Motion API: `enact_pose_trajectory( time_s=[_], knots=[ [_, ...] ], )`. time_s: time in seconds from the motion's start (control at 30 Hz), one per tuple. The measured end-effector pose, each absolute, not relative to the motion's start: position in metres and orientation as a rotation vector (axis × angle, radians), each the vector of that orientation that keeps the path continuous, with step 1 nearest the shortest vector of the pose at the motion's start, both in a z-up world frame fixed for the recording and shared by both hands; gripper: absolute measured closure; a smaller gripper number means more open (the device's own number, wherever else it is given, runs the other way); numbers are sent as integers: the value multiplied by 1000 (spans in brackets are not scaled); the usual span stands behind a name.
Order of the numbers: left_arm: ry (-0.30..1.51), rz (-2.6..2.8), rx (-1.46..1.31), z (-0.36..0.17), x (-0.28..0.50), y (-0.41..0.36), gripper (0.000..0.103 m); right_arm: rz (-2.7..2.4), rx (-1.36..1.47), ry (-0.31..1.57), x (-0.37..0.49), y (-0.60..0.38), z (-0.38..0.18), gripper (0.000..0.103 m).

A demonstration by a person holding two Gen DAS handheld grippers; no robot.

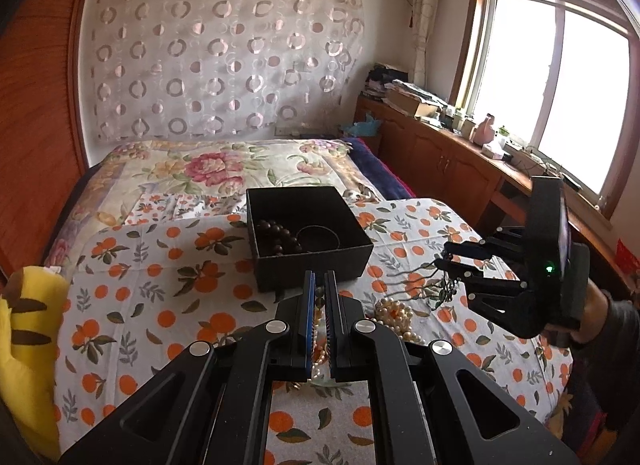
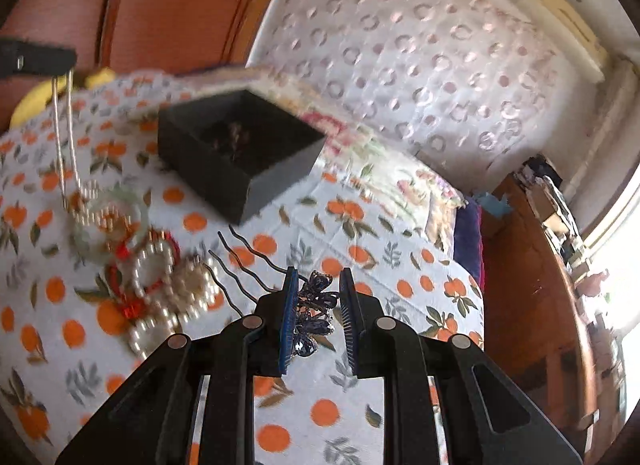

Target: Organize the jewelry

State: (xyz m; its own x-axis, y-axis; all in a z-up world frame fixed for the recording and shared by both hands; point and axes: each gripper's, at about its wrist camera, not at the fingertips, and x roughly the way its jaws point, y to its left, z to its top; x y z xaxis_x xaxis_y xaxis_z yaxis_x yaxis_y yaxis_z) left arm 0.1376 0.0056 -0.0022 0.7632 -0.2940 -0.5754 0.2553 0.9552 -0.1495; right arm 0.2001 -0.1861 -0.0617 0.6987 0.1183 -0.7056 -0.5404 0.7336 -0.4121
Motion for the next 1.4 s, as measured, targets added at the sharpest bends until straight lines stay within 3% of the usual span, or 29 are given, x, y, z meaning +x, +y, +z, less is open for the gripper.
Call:
enact_pose_trajectory(
  time_s=[0.4,0.77,0.83,0.9,1.4],
  knots=[
    [627,-327,-79,-1,130,3,99,445,-920,774,204,-158,-37,81],
    [662,-320,-62,-9,129,-3,99,591,-616,883,201,-168,-44,80],
    [683,-314,-53,-15,131,-6,91,594,-568,882,201,-170,-46,81],
    [698,-310,-47,-21,132,-9,61,595,-494,873,203,-176,-41,80],
    [730,-445,-47,-58,136,-45,60,598,-226,817,208,-173,-19,80]
  ],
)
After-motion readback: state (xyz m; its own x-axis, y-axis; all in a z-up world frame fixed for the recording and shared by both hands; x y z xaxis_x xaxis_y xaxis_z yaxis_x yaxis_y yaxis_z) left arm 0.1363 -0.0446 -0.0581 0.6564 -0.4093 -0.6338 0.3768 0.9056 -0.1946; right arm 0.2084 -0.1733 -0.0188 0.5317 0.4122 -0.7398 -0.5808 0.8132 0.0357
